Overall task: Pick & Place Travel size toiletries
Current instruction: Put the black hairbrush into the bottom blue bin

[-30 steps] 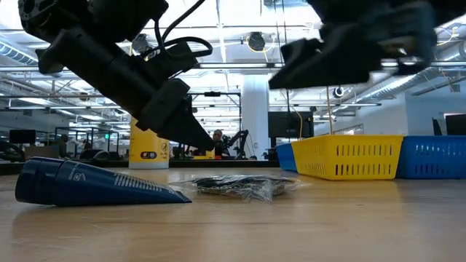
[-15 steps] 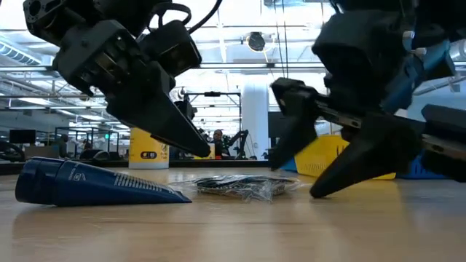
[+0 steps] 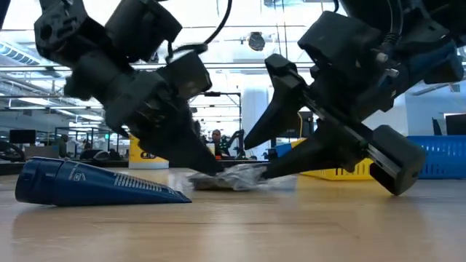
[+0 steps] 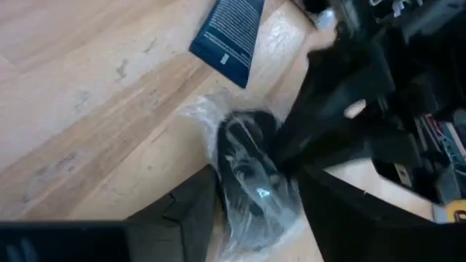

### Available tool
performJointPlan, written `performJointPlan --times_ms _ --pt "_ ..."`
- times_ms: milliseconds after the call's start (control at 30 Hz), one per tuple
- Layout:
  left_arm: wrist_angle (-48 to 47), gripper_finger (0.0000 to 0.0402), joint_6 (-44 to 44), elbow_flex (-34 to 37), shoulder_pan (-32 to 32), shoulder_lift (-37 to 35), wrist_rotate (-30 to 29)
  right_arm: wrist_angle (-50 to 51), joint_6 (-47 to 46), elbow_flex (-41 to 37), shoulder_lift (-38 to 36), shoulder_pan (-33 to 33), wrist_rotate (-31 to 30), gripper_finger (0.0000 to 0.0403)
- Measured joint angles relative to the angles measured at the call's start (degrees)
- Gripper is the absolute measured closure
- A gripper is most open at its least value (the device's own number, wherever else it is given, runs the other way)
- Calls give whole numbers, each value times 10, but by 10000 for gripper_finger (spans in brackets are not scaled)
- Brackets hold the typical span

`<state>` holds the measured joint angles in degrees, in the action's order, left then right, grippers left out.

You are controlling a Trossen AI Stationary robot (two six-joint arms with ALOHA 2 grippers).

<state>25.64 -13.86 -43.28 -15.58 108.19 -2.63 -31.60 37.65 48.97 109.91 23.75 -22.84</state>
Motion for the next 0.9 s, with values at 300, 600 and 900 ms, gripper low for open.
performJointPlan --times_ms 300,600,900 --pt "11 354 5 1 3 -2 11 6 -19 0 -6 4 -11 320" --pt "-101 357 -9 2 4 -93 -4 48 -67 -1 -64 23 -21 392" --pt "-157 357 -30 2 -20 -135 -176 285 -204 10 -248 40 -10 399"
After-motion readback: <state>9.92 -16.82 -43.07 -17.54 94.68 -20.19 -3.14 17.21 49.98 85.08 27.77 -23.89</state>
